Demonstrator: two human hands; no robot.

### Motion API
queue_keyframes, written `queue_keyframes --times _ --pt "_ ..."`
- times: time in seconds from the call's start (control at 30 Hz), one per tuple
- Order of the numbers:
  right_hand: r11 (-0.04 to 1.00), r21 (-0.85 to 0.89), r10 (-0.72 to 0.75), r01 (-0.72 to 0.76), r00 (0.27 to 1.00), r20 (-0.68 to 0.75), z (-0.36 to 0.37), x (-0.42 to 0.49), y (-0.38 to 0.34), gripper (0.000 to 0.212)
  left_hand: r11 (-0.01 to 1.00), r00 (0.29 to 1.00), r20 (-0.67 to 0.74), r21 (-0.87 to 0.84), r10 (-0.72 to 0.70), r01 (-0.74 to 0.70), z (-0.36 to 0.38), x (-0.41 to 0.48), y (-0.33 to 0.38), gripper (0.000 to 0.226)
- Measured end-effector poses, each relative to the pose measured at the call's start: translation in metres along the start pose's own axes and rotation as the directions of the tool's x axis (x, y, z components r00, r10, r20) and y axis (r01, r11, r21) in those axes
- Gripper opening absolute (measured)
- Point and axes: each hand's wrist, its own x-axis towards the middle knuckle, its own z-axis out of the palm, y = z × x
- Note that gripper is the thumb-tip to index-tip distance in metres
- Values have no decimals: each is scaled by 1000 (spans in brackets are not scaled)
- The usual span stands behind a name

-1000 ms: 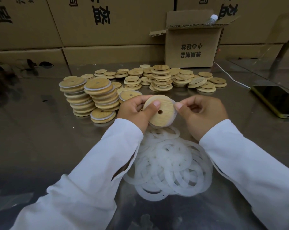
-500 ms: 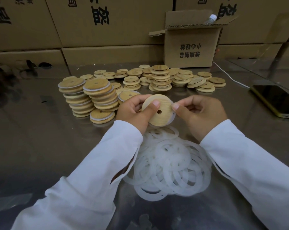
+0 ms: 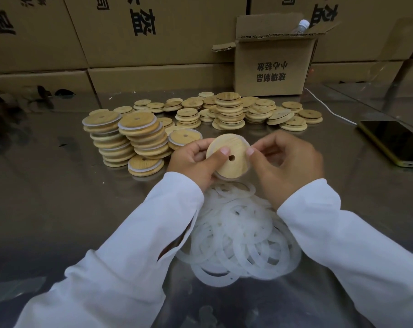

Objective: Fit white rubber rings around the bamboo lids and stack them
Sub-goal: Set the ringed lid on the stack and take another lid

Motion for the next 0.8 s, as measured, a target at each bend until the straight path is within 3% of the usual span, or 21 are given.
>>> queue_keyframes --times 0.13,0.3,0.43,0.8 --pt "1000 -28 1 0 1000 29 0 2 2 16 977 997 54 200 58 -68 -4 -3 -3 14" --pt "995 68 71 -77 994 87 -6 9 0 18 946 986 132 295 101 -136 -8 -1 3 13" --pt "977 145 131 -155 978 163 -12 14 -1 18 932 973 172 304 152 -199 -10 -2 9 16" --pt "965 241 59 -104 981 187 -12 13 -2 19 955 984 92 242 153 -171 -4 -5 4 14"
